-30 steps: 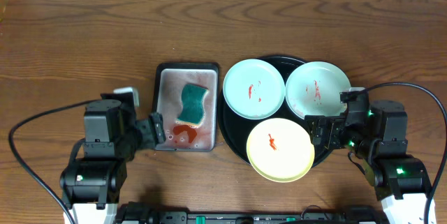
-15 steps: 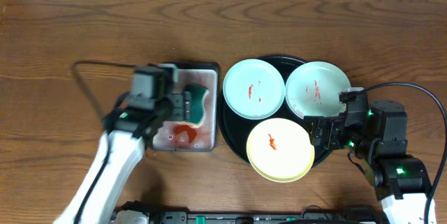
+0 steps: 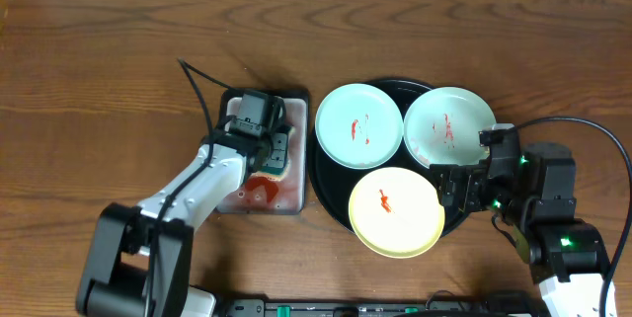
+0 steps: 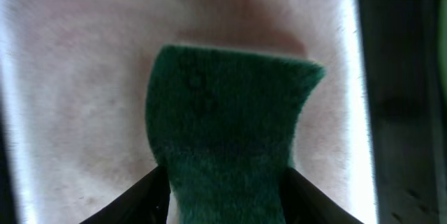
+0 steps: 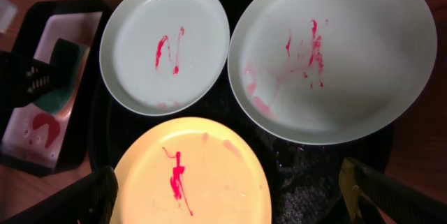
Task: Clean dirty plates on tray and stack at the side
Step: 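Reach left gripper to the green sponge in the metal tray and grasp it, then move right gripper to the yellow plate rim and grip it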
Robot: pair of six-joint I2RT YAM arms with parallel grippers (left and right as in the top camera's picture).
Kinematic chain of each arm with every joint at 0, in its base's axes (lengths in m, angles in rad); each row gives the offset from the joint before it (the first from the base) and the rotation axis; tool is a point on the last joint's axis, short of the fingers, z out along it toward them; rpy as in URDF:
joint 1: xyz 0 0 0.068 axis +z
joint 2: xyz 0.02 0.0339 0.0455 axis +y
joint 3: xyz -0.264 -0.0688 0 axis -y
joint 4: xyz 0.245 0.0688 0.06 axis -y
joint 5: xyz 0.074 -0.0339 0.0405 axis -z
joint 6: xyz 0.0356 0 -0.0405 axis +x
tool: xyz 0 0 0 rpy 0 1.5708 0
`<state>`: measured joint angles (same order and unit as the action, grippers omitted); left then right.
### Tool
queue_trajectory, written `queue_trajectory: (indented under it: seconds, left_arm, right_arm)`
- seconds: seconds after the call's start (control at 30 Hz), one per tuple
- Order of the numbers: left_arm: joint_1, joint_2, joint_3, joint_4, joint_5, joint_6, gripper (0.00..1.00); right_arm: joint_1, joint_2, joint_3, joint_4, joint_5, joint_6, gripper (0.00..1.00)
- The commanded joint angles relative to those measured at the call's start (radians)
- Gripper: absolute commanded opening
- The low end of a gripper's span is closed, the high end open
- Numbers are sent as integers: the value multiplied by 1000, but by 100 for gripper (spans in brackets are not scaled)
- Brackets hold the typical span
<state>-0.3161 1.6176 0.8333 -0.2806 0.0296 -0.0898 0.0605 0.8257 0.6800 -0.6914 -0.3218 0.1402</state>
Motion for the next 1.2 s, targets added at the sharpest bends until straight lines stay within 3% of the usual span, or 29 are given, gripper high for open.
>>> queue_trajectory:
  seconds: [0.0,0.27,0.43,0.6,0.77,1.0,1.17]
  left_arm:
    - [-1,41,22,14,-12,-1,51]
    - [-3,88,22,4,-12,-2,8]
    - [5,47,22,-29,-13,-45,8]
    - [50,-74,22,-85,11,-194,7]
    - [108,-125,22,-111,232,-201,8]
    - [119,-120,-2,-145,232,-204,8]
    - [119,-119,-13,-141,232,-204,8]
  right_arm:
    - [6,-1,21,0,0,-18,99]
    - [6,-1,21,0,1,-18,99]
    - [6,0,19,-3,3,-18,99]
    - [7,29,19,-44,3,-41,96]
    - [7,109,19,-90,-9,-40,93]
    - [7,245,19,-111,-28,-40,93]
    - [7,351,19,-101,-28,-40,86]
